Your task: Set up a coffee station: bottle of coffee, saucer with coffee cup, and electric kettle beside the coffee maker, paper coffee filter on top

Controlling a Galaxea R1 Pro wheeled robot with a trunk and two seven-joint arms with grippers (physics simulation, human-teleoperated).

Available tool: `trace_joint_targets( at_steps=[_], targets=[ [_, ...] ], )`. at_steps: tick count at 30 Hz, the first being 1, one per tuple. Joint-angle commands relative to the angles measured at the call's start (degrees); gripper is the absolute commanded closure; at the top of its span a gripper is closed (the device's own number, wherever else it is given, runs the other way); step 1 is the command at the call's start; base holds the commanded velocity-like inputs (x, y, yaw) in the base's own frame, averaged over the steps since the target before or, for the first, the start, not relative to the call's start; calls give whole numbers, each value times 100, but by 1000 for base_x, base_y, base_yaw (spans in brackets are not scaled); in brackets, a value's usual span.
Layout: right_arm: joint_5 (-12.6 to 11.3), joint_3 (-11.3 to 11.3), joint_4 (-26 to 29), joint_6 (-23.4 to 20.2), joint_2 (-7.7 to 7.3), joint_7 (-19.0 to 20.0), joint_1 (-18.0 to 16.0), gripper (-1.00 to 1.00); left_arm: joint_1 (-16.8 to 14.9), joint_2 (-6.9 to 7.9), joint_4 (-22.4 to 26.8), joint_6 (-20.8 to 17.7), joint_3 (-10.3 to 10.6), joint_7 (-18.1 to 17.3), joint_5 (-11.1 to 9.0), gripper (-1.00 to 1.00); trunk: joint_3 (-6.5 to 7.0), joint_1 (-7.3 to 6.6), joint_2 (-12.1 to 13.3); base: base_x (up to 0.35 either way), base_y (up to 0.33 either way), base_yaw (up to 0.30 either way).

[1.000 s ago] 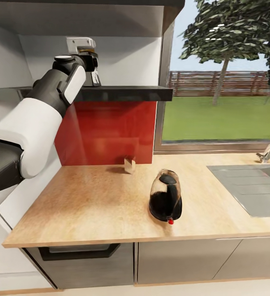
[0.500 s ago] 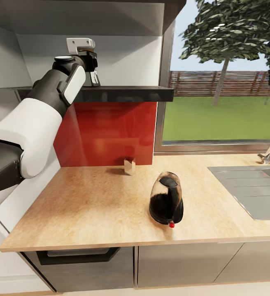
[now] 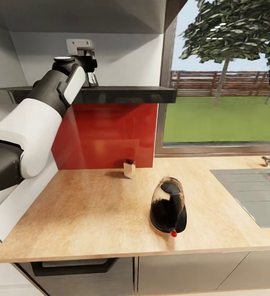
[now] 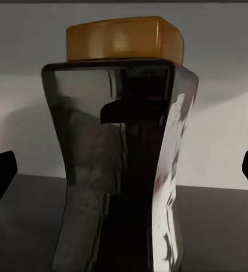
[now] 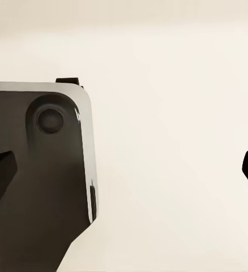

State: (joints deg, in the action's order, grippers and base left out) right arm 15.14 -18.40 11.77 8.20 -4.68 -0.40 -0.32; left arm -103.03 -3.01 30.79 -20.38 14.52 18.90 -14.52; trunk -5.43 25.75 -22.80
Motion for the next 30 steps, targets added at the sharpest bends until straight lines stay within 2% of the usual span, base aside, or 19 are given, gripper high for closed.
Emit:
trace_joint_targets(
  at_steps=[1,8,23,30],
  targets=[
    [60,-41,0,18,3,-4,-3,-100,-7,8,6,-19,42,52,-60,-100,-12,4,-12,28,0,0],
    [60,-41,-5,16,3,-4,-3,-100,92,11,6,-19,31,52,-60,-100,-12,4,-12,24,0,0],
    [60,-41,-6,18,3,-4,-3,-100,151,33,15,-11,-141,41,-60,-100,-12,4,-12,62,0,0],
    [60,-41,-7,20,3,-4,-3,-100,154,46,15,-2,-234,35,-60,-100,-12,4,-12,198,0,0]
  ],
)
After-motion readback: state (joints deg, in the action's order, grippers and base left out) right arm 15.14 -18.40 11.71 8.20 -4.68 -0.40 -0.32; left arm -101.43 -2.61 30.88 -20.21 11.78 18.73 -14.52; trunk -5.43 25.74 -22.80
